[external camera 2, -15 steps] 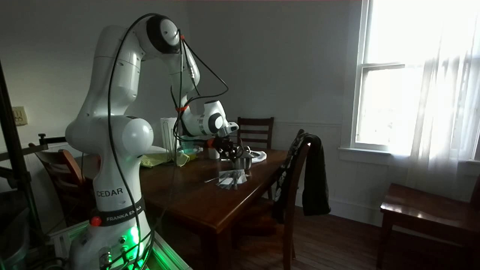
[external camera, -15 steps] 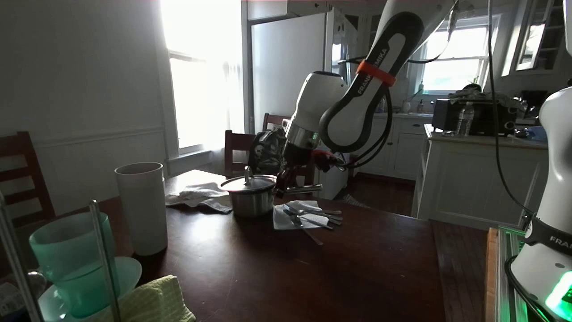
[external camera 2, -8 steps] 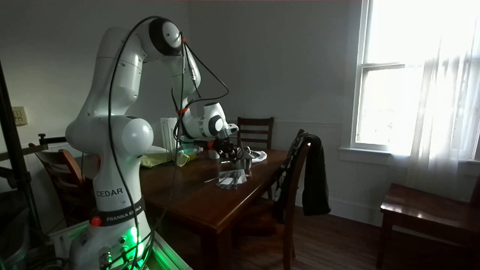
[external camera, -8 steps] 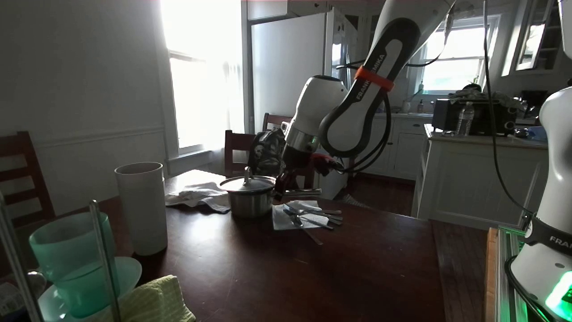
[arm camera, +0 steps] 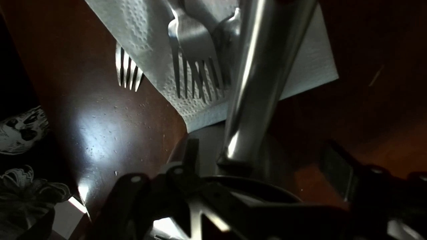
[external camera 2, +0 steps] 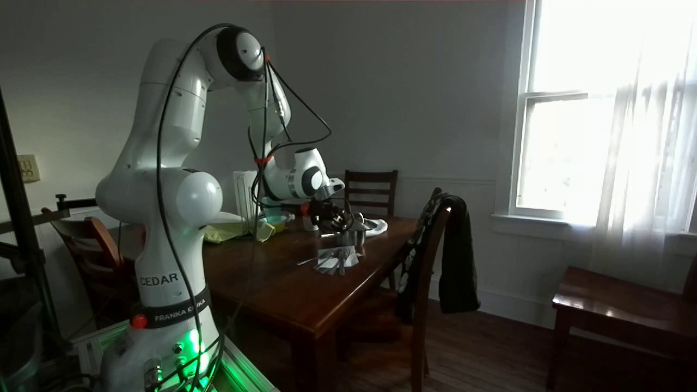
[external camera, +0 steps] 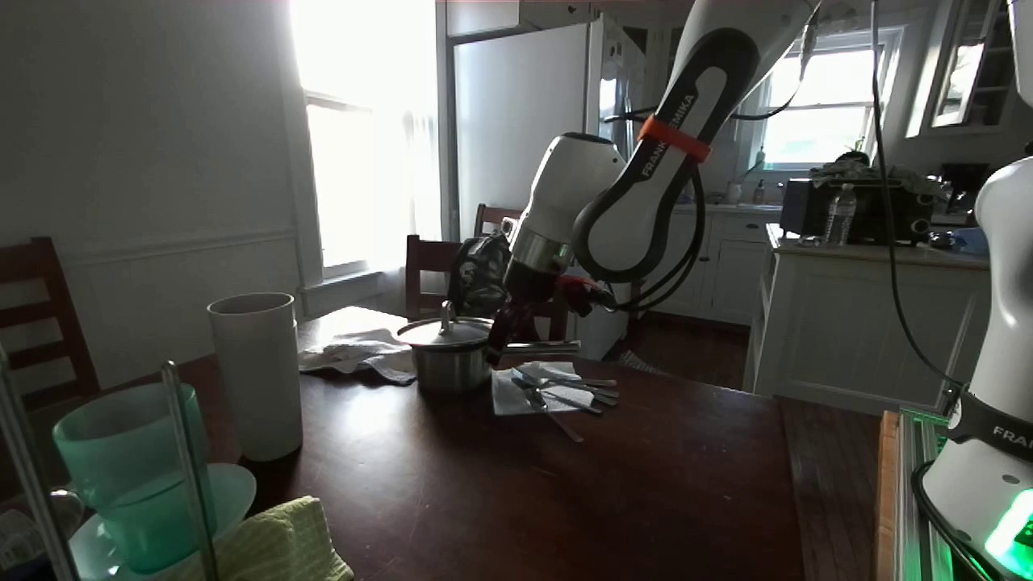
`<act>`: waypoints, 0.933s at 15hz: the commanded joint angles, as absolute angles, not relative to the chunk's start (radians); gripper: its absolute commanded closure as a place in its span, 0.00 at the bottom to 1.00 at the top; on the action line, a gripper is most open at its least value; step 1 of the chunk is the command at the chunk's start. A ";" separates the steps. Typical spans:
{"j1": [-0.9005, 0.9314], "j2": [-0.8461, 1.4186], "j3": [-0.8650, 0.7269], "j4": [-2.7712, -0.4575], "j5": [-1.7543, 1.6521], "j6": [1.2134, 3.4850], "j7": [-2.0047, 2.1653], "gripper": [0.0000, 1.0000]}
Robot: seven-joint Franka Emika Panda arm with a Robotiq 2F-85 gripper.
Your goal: Move the silver pot to the right
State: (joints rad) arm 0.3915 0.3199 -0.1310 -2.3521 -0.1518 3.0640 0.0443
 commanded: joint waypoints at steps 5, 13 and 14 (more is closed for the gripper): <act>0.303 0.180 -0.043 -2.377 -0.230 2.836 -0.002 0.00; 0.221 -0.054 0.082 -2.363 -0.142 2.552 -0.010 0.00; 0.219 -0.086 0.095 -2.360 -0.128 2.519 -0.005 0.00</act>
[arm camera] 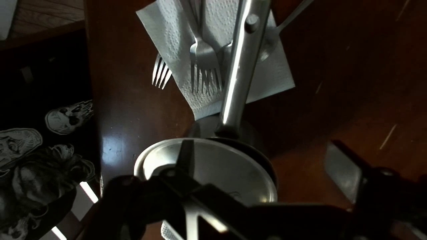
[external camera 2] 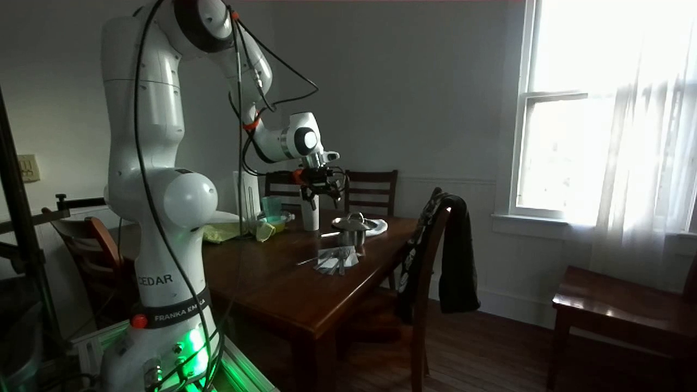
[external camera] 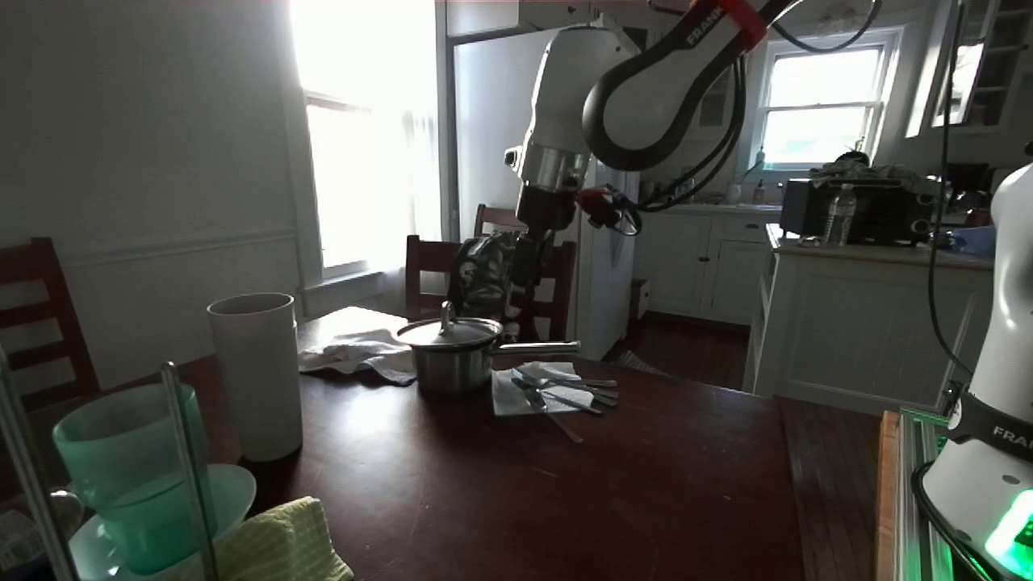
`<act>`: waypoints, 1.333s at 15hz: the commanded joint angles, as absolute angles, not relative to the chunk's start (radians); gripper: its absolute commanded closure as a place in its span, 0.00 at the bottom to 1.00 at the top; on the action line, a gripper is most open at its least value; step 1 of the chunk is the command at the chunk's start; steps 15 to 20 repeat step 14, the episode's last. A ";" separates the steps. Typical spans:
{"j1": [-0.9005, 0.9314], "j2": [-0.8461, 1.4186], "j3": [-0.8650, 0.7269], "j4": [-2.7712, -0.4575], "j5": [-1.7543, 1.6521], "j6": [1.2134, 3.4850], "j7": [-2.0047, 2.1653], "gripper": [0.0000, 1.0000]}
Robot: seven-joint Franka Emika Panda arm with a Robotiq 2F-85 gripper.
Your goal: Move the silver pot to the right
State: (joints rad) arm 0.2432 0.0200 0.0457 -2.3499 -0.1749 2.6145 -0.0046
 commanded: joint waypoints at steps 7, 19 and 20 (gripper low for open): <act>0.214 -0.191 0.139 -2.339 -0.059 2.422 0.007 0.00; 0.214 -0.231 0.141 -2.342 -0.048 2.397 0.007 0.00; 0.214 -0.231 0.141 -2.342 -0.048 2.397 0.007 0.00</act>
